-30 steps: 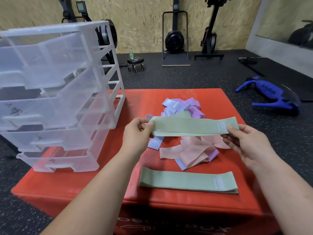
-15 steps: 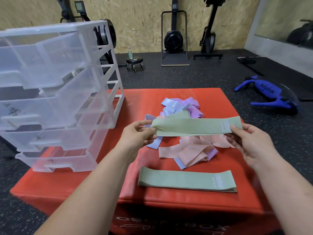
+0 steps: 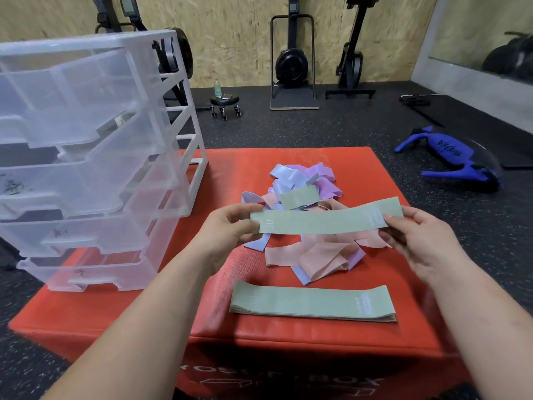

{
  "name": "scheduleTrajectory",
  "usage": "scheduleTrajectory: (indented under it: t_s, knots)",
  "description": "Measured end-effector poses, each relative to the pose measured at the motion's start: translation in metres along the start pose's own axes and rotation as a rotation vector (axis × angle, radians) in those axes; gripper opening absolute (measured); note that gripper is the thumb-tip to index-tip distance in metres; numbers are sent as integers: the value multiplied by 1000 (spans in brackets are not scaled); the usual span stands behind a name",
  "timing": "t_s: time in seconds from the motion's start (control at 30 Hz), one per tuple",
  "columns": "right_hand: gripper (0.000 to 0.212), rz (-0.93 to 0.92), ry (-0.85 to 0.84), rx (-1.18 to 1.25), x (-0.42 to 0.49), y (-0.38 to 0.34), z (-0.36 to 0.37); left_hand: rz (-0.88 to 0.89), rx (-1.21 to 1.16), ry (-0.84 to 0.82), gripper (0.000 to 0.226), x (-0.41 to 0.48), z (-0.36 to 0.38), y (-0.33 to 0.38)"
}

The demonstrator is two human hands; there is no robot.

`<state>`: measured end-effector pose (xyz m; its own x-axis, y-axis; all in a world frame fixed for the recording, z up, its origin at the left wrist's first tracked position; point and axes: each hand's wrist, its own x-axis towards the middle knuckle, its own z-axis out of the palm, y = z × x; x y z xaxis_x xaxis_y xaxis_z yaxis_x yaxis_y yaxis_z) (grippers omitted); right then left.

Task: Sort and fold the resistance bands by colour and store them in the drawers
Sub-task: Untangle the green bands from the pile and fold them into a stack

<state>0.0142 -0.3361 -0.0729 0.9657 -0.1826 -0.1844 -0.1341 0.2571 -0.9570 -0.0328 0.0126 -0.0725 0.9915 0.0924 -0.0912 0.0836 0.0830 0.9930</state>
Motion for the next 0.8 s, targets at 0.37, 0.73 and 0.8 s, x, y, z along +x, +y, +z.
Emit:
scheduleTrajectory:
  t_s: [0.37,0.73,0.8]
  knots:
    - [18,-36,-7,-103,-13,0,-10,162,198,249,20,-8,-7,-2]
    - [11,-229,-54,-716,-60,3,-46,132,386,208,10,-59,-18,-6]
    - [13,-252,-46,-898,-65,7,-51,110,440,198,10,-67,-19,-8]
